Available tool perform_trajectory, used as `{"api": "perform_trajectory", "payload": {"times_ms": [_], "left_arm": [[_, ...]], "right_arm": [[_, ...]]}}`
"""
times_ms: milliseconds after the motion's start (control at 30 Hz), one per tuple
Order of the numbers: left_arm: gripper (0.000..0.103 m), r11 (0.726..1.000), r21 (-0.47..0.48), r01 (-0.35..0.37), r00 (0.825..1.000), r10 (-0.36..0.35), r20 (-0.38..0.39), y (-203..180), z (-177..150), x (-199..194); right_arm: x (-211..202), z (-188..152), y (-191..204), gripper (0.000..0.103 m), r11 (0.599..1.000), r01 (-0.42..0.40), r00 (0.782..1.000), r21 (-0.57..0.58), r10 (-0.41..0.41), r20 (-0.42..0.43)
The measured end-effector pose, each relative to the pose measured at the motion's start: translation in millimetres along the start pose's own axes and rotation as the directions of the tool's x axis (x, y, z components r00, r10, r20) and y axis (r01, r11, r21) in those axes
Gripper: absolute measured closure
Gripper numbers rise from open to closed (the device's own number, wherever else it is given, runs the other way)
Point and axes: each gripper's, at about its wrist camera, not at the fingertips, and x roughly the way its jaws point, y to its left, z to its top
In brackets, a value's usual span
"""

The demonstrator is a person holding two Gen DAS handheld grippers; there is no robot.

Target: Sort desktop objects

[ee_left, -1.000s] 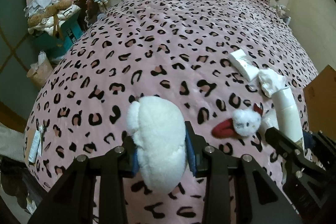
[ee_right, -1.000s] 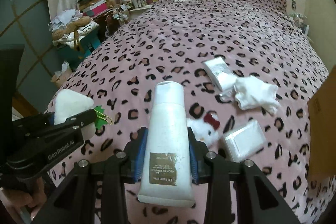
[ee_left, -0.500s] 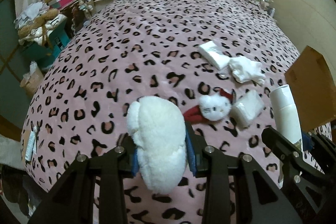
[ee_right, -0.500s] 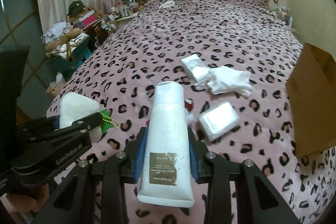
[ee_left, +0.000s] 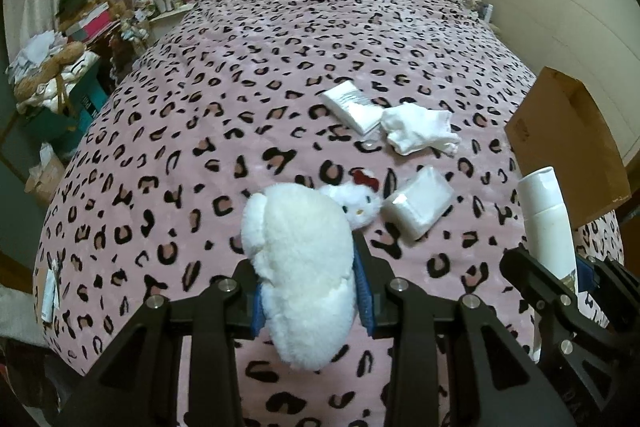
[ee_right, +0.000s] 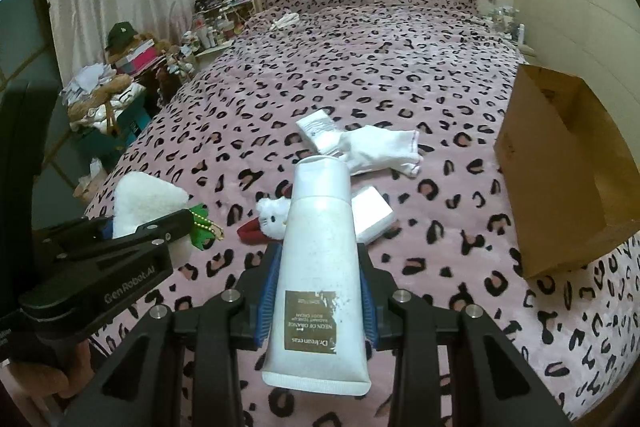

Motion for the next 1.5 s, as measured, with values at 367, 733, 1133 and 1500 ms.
{"api": "perform_trajectory", "payload": {"times_ms": [367, 733, 1133, 1500], "left_arm": [[0.067, 0.998, 0.06, 0.035, 0.999, -0.036, 0.01, -37.0, 2.7, -6.4], [0.067, 0.991, 0.116, 0.071, 0.997, -0.073, 0.014, -70.8, 6.9, -9.1], [0.067, 0.983, 0.157, 0.093, 0.995, -0.095, 0.01, -96.3, 8.3, -6.5], [0.067, 0.972, 0.198, 0.124, 0.992, -0.127, 0.003, -121.9, 10.1, -3.1]], "right_arm": [[-17.0, -0.3, -23.0, 0.068, 0.999, 0.033, 0.999, 0.037, -0.035, 0.033], [-25.3, -3.7, -49.6, 0.068, 0.994, 0.078, 0.996, 0.071, -0.081, 0.031], [-31.2, -7.4, -69.5, 0.068, 0.99, 0.102, 0.994, 0.1, -0.105, 0.033], [-39.0, -9.0, -91.0, 0.068, 0.982, 0.135, 0.989, 0.133, -0.14, 0.035]]}}
